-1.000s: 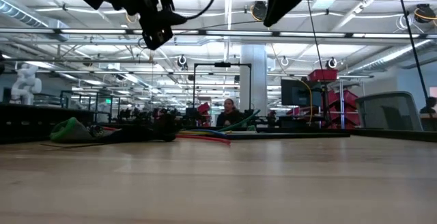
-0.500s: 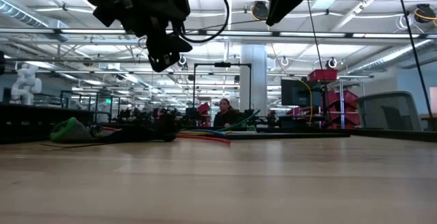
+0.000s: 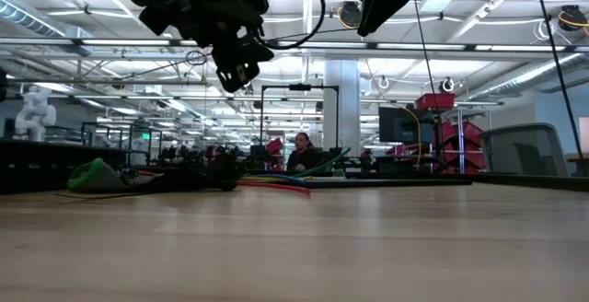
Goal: Ziptie cables
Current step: Wrap the cable wires with the black zip tie
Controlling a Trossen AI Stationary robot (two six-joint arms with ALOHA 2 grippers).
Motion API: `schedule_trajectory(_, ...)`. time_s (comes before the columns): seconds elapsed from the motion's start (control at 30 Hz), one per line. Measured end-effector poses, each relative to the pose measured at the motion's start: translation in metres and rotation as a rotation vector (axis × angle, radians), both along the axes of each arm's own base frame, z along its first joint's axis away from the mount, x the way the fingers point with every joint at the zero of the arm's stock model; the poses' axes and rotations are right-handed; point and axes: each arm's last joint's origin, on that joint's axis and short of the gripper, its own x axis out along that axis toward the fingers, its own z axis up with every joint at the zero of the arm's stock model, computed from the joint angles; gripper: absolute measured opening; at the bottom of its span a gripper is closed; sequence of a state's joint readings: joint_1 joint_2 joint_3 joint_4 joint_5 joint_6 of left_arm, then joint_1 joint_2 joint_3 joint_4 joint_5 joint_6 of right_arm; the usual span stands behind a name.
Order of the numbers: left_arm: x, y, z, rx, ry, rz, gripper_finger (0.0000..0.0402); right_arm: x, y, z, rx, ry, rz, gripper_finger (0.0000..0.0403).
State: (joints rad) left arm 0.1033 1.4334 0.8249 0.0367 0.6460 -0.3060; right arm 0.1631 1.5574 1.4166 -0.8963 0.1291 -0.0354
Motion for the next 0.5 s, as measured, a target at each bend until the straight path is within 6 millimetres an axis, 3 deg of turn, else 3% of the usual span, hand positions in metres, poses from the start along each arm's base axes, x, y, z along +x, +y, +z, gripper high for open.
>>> schedule_trajectory(0.23, -0.0004, 0.0018, -0.0027, 0.045, 0.026, 0.061, 0.0013, -0.0001, 0.0001, -0.0002, -0.002, 0.002, 0.003, 0.0006)
schedule_trajectory(0.5, -0.0002, 0.0028, -0.0034, 0.056, 0.043, 0.108, 0.0002, -0.0006, -0.0001, -0.0004, -0.003, 0.007, 0.002, 0.0006)
